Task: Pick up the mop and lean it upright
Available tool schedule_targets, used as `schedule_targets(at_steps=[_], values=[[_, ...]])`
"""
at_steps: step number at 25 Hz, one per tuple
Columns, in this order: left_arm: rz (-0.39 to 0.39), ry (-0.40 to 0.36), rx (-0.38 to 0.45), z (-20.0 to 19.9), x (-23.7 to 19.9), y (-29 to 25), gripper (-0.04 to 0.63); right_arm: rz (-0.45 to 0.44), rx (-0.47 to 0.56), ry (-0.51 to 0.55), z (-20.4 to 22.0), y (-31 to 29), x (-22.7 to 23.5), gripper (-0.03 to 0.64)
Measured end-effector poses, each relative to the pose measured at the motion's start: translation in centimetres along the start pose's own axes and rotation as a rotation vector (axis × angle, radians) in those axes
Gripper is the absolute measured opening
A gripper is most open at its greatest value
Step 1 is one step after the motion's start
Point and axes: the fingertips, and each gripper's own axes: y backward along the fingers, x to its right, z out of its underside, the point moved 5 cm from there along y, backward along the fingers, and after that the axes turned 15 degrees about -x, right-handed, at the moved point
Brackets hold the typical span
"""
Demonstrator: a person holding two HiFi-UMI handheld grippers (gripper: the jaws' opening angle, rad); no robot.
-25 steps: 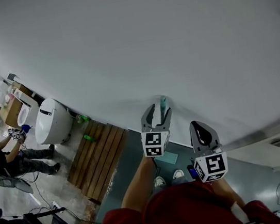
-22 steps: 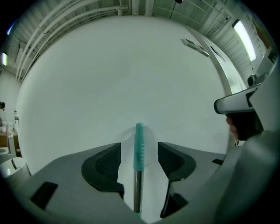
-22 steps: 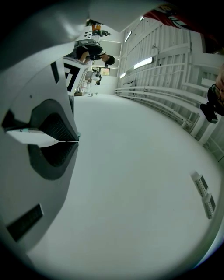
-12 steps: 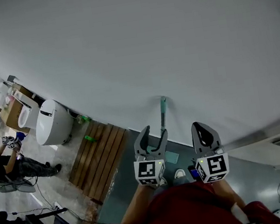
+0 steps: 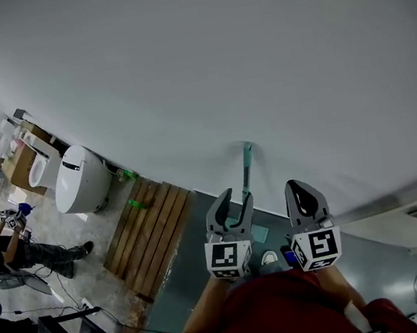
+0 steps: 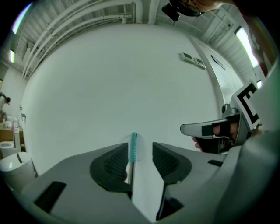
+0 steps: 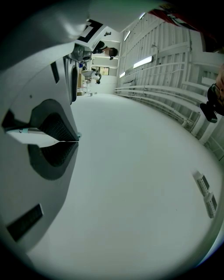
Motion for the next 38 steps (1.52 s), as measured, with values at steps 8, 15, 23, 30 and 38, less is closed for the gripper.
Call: schedule_targets(at_steps=[8,15,23,30,38], values=[[-0.154,-0.038,0.042,-1.0,-0.3,1.7,0.015,-0.001,0.000,0.001,0.3,0.1,0.2,0.020],[-0.210,-0.021,0.020,-3.1,-0.4,3.4,0.015,-0.009,0.008,0.003,-0.1,0.5,-0.1,0.020],[-0.224,-0.067,0.080,-7.5,-0.2,5.7,0.015,-0.002,0.016,0.013,-0.9,0.7,-0.3,0.020],[-0.230,-0.012,0.065,-6.0,0.0,5.0,0.015,-0.009,0.000,0.049,-0.8,1.2,-0.2,0.018],[-0.217,-0.028,0.043,-4.6,0.1,3.9,0.015,0.013,0.010,0.052,-1.4,1.3,1.0,0.018]])
